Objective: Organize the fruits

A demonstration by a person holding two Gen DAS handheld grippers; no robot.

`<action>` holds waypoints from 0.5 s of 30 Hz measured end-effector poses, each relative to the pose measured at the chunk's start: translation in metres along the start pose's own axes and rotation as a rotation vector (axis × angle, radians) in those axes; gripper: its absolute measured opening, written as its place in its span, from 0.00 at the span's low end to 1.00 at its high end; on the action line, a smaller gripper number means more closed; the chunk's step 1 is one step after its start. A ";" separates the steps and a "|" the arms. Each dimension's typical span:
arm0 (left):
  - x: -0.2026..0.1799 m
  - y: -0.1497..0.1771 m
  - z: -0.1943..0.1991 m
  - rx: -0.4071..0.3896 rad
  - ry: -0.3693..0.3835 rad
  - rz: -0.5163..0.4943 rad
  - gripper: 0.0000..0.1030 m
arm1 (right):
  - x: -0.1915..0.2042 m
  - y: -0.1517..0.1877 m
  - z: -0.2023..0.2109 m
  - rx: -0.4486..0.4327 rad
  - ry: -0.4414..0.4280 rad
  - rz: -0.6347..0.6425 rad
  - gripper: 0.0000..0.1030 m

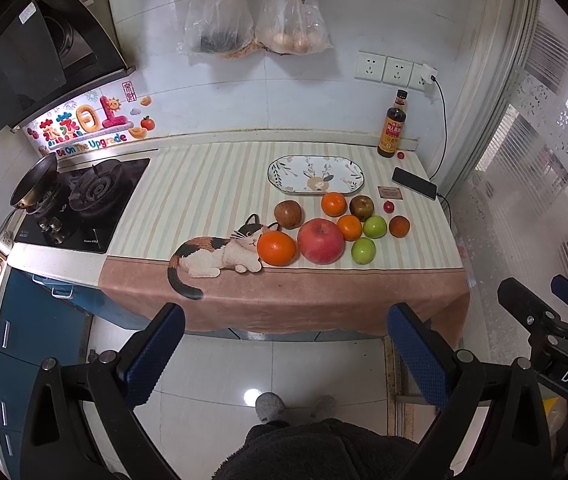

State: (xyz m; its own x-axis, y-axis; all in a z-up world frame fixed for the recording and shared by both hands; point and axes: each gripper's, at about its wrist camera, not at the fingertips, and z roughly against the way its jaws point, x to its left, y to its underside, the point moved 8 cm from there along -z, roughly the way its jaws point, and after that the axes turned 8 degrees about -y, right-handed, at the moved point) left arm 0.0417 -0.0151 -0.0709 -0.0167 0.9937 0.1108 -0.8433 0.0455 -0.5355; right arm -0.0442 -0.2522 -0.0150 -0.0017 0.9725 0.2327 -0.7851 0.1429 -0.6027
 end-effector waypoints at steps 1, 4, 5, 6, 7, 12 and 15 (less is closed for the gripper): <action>0.001 -0.001 0.000 -0.005 0.001 0.006 1.00 | -0.002 -0.002 -0.001 -0.007 -0.001 -0.008 1.00; -0.001 -0.015 -0.004 -0.042 -0.018 0.042 1.00 | -0.012 -0.010 -0.010 -0.044 -0.040 -0.041 1.00; -0.001 -0.022 -0.008 -0.059 -0.035 0.057 1.00 | -0.016 -0.012 -0.015 -0.057 -0.050 -0.051 1.00; -0.002 -0.031 -0.014 -0.084 -0.051 0.072 1.00 | -0.021 -0.015 -0.021 -0.069 -0.059 -0.060 1.00; -0.002 -0.037 -0.020 -0.095 -0.077 0.079 1.00 | -0.026 -0.018 -0.031 -0.073 -0.066 -0.066 1.00; 0.006 -0.059 -0.071 -0.089 -0.177 0.105 1.00 | -0.042 -0.030 -0.094 -0.024 -0.104 -0.079 1.00; 0.020 -0.063 -0.112 -0.035 -0.220 0.123 1.00 | -0.038 -0.033 -0.144 0.038 -0.139 -0.074 1.00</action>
State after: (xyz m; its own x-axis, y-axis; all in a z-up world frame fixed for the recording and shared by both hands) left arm 0.1546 0.0137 -0.1281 -0.2382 0.9459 0.2203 -0.8085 -0.0675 -0.5846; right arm 0.0707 -0.2677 -0.1139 -0.0267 0.9246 0.3800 -0.8089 0.2034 -0.5517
